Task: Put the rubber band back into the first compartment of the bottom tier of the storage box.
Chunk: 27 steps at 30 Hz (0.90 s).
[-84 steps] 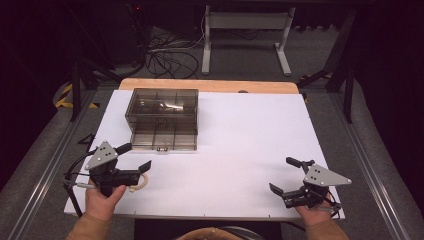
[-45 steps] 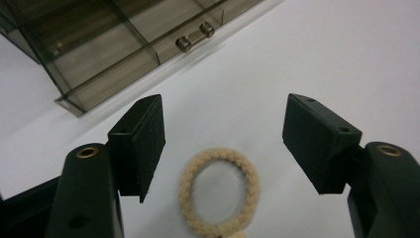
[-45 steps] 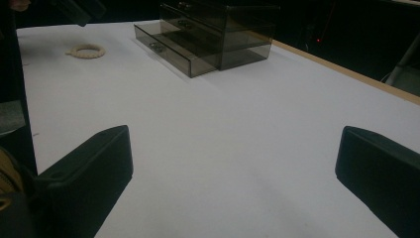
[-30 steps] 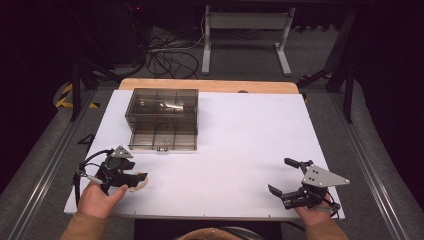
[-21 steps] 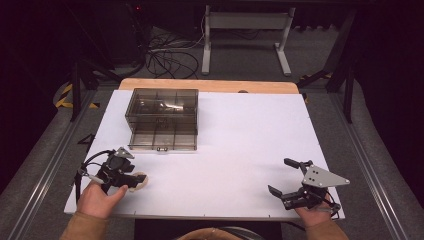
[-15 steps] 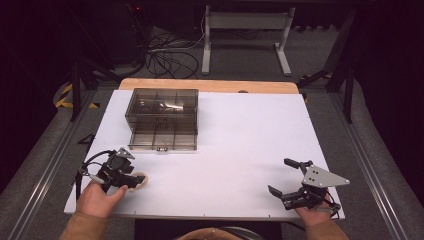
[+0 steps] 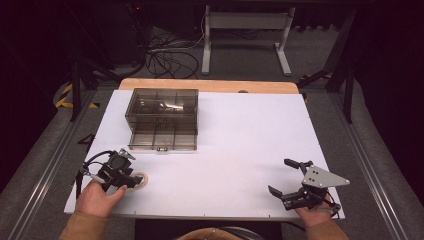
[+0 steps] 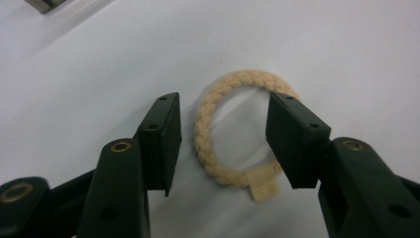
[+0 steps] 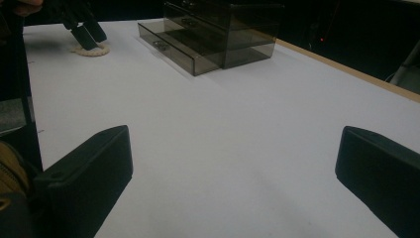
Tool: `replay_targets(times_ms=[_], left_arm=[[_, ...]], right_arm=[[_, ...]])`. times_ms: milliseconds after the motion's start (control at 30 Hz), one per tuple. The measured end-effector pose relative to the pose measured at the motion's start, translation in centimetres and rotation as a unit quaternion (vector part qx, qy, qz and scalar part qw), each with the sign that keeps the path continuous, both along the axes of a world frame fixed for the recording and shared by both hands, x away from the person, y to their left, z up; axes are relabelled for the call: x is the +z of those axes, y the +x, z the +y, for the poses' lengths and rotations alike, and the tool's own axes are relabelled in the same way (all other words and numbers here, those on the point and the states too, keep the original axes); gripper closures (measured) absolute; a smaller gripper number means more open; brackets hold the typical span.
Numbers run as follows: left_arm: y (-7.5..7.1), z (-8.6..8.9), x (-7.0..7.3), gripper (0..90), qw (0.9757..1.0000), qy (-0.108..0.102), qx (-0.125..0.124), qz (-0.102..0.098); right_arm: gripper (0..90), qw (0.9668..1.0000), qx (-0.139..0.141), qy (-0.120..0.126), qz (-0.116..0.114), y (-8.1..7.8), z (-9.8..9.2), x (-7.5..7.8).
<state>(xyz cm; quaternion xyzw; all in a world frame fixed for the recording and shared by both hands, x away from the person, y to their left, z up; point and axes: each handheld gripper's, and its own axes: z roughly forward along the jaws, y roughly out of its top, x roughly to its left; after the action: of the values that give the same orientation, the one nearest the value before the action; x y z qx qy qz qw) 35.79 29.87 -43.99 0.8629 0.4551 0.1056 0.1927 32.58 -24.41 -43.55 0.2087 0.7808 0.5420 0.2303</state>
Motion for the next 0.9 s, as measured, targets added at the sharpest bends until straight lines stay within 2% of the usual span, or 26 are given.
replay_targets(times_ms=[100,333,400,433,500,700,900], left_arm=[[0.04,0.00,-0.07,53.8,1.0000,0.004,-0.003,0.004],[0.05,0.25,-0.03,63.4,1.0000,0.008,0.002,0.001],[0.13,0.40,0.02,71.9,1.0000,0.005,0.000,0.006],[0.20,0.48,0.01,73.4,0.9999,0.000,0.001,0.012],[0.21,0.53,0.04,73.7,0.9999,0.006,0.004,0.011],[0.09,0.33,0.08,82.7,0.9996,0.029,0.004,-0.001],[-0.03,0.29,0.18,83.9,0.9997,0.026,0.005,-0.001]], right_arm=[[1.8,1.0000,0.000,0.000,0.000,0.00,0.00,-0.01],[1.8,1.0000,0.000,0.000,0.001,0.01,0.02,-0.02],[1.8,1.0000,0.001,0.000,0.000,0.00,0.04,-0.02],[1.8,1.0000,0.001,0.000,0.001,0.00,0.04,-0.02],[1.8,1.0000,0.001,0.000,0.001,0.01,0.05,-0.03],[1.9,1.0000,0.001,0.000,0.001,0.05,0.09,-0.05],[1.9,1.0000,0.000,-0.001,0.000,0.04,0.09,-0.05]])
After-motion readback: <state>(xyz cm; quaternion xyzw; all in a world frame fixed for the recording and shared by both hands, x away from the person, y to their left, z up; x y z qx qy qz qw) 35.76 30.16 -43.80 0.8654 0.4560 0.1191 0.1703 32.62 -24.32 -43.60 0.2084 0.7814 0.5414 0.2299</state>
